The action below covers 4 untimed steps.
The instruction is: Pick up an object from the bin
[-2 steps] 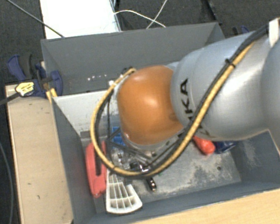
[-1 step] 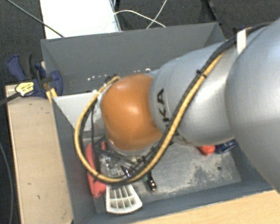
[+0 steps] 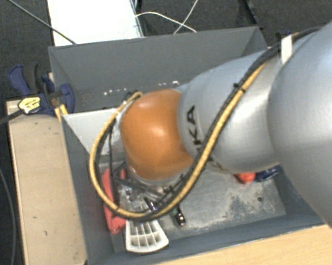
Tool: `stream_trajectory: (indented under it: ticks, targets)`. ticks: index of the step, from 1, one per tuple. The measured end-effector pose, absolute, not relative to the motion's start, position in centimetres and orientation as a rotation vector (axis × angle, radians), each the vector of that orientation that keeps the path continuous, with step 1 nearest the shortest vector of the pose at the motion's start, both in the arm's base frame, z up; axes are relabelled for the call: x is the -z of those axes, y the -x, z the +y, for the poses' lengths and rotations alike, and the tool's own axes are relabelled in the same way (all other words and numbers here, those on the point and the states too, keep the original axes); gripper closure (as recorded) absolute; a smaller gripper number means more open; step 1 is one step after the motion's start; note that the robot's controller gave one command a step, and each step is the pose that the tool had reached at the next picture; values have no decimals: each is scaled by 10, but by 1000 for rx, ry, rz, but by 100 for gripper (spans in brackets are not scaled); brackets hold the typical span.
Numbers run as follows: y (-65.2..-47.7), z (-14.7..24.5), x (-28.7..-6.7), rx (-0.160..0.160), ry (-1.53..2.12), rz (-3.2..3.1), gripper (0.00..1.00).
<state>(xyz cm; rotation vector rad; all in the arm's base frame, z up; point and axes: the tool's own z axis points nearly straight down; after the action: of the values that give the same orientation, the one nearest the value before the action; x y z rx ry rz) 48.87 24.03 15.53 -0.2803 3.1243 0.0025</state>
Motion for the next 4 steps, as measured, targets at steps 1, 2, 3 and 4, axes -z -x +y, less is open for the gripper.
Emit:
stream_trajectory:
  ticks: [1, 2, 3, 4]
  targets:
    - [-490, 244, -276, -4, 1027, 2963, 100]
    - [-502, 249, -183, -3, 829, 3024, 100]
    - [-592, 233, -249, -4, 1140, 2902, 100]
    - [-507, 169, -137, -6, 793, 3034, 100]
